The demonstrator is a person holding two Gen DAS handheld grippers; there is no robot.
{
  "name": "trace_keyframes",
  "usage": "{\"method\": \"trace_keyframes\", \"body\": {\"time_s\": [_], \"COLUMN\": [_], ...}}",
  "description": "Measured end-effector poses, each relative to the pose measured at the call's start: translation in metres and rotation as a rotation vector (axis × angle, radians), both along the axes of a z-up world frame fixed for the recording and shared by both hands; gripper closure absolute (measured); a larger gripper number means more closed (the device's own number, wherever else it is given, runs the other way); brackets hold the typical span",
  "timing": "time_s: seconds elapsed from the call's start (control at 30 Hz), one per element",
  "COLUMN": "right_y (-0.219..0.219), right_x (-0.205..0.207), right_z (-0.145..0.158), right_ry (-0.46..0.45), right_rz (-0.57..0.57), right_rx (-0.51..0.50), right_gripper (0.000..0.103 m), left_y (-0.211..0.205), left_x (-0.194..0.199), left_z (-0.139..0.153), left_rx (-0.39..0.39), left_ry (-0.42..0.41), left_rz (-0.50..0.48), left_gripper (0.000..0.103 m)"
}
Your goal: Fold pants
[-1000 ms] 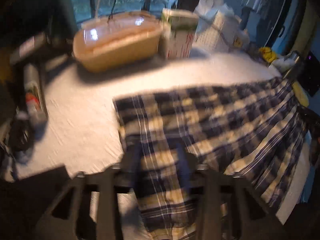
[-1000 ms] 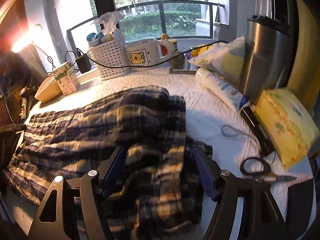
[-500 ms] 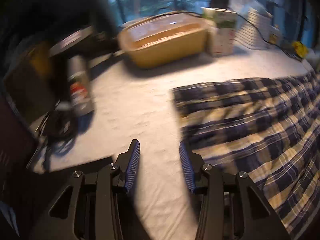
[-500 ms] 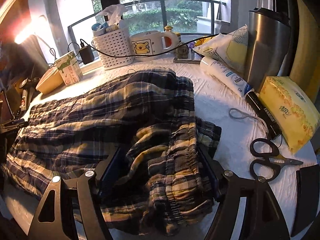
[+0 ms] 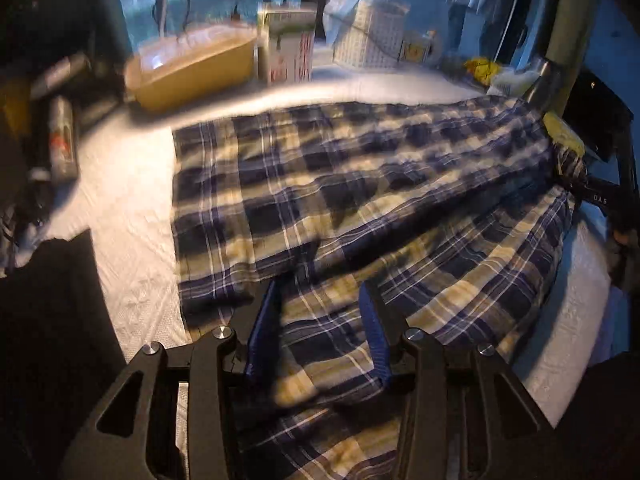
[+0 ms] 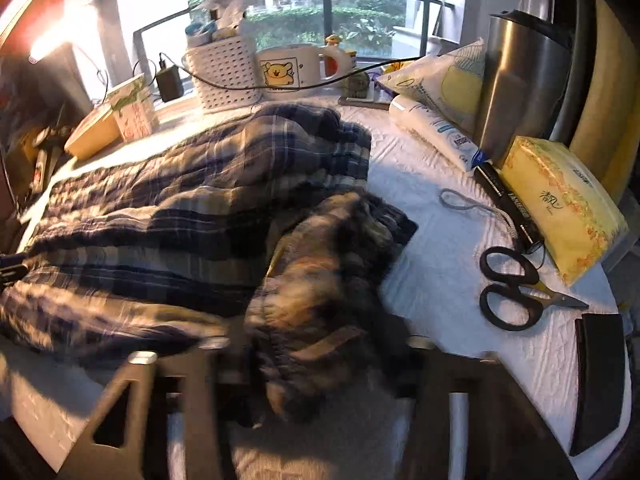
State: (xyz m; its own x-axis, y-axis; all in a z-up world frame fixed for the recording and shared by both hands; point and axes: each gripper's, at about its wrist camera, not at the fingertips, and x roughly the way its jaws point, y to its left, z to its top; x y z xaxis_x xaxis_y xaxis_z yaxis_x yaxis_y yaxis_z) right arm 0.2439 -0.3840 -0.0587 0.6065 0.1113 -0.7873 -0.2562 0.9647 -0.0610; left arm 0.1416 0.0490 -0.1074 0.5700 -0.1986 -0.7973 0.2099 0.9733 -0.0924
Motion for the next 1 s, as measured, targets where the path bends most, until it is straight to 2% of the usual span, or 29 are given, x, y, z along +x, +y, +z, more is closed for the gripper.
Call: {"method": "trace_keyframes", "body": {"time_s": [0.1,0.2,0.27,0.3,0.33,0.37,0.53,0.63,0.7,0.77,0.83,0.87,0.9,1.0], "right_y": [-0.004,-0.018,-0.031,-0.036,-0.038,-0.042,-0.047,-0.044,-0.039,-0.034,-0.026,-0.021,-0.014,0.017], "right_x": [-0.006,-0.01,-0.015,-0.018,-0.022,-0.026,-0.04,-0.047,-0.054,-0.058,-0.062,-0.06,-0.058,-0.052], "right_z": [0.002,0.003,0.005,0.006,0.007,0.008,0.012,0.026,0.044,0.059,0.073,0.075,0.076,0.059], "right_ry": [0.006,0.03,0.037,0.029,0.024,0.019,0.018,-0.038,-0.124,-0.196,-0.245,-0.248,-0.238,-0.165], "right_rz": [-0.014,-0.048,-0.082,-0.09,-0.098,-0.11,-0.117,-0.145,-0.172,-0.179,-0.166,-0.151,-0.126,-0.013], "right_rx": [-0.004,0.085,0.15,0.146,0.133,0.102,0.074,0.05,0.017,0.006,0.013,0.023,0.041,0.112], "right_gripper": [0.071,0.068,0.055,0.05,0.038,0.033,0.033,0.033,0.031,0.031,0.031,0.031,0.031,0.031], "left_y": [-0.011,-0.016,-0.015,-0.013,-0.013,-0.015,-0.034,-0.041,-0.044,-0.048,-0.057,-0.058,-0.058,-0.053], "left_x": [-0.004,-0.009,-0.013,-0.017,-0.021,-0.026,-0.042,-0.038,-0.031,-0.026,-0.027,-0.027,-0.033,-0.043], "left_z": [0.0,-0.002,0.001,0.001,0.003,0.007,0.022,0.022,0.02,0.015,0.002,-0.005,-0.006,-0.005], "left_rx": [0.055,0.107,0.114,0.112,0.103,0.09,0.007,-0.025,-0.023,-0.029,-0.008,0.009,0.012,-0.007], "left_ry": [0.006,0.017,0.026,0.029,0.025,0.016,-0.067,-0.096,-0.106,-0.085,-0.007,0.023,0.001,0.014], "left_rz": [-0.013,-0.022,-0.023,-0.021,-0.021,-0.022,-0.064,-0.035,-0.016,-0.012,-0.035,-0.033,-0.028,-0.012], "left_gripper": [0.06,0.06,0.06,0.06,0.06,0.06,0.06,0.06,0.06,0.06,0.06,0.06,0.06,0.06]}}
